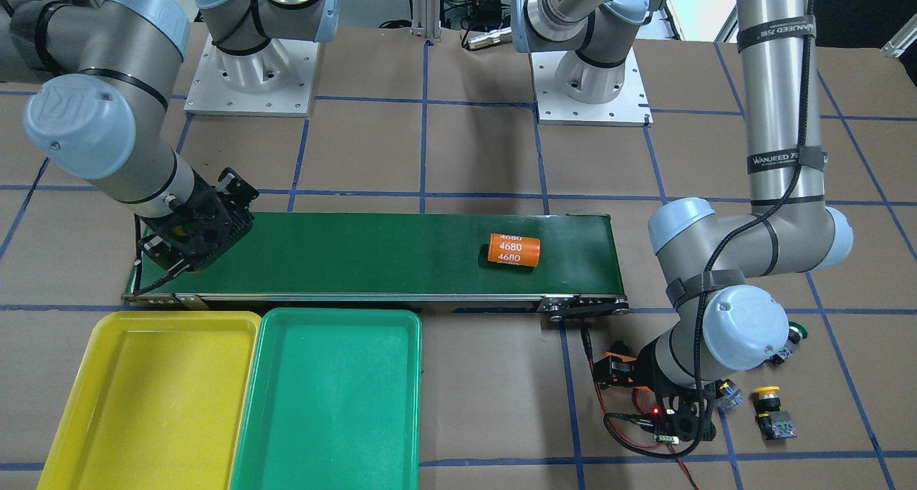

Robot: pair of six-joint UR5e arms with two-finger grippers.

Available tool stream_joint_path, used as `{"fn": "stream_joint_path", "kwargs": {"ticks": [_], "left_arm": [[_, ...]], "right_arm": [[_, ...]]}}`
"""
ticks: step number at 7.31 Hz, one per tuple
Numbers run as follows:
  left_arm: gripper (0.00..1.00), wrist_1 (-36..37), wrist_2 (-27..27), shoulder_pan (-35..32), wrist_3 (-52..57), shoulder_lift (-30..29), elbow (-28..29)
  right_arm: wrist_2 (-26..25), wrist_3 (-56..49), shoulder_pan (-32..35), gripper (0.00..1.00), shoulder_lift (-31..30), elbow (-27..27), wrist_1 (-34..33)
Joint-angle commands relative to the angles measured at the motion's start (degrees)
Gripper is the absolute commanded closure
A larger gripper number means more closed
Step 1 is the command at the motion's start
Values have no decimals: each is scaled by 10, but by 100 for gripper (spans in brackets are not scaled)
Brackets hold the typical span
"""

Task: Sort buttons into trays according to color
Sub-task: 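Grasp the second orange cylinder with left gripper while right moves to belt end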

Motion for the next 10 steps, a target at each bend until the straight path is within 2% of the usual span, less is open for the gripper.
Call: {"fn": "stream_joint_path", "kwargs": {"ticks": [1,2,3,4,5,6,7,8,9,10], "left_arm": [[0,-16,5,-1,37,-2,-3],[0,-20,21,-1,58,-2,-2],[0,-20,20,-2,59,-3,-4],[0,-22,20,-2,60,-4,-4],[0,-25,17,-2,60,-3,-3],[5,-27,15,-2,60,-3,4],[65,-35,8,-3,57,-2,7],[84,-34,-2,-2,50,0,8],[100,-36,-1,-2,50,12,8],[100,-44,-2,0,51,17,9]], "right_arm": [[7,-238,-90,3,-27,100,-121],[31,-330,-126,4,-28,121,-156],[44,-405,-144,3,-28,126,-161],[42,-470,-145,4,-28,128,-189],[44,-507,-145,4,-30,133,-192],[45,-528,-145,4,-42,145,-193],[60,-529,-142,4,-70,168,-189],[73,-534,-139,1,-99,199,-191],[74,-536,-132,0,-106,206,-192],[71,-537,-113,0,-103,204,-194]]}}
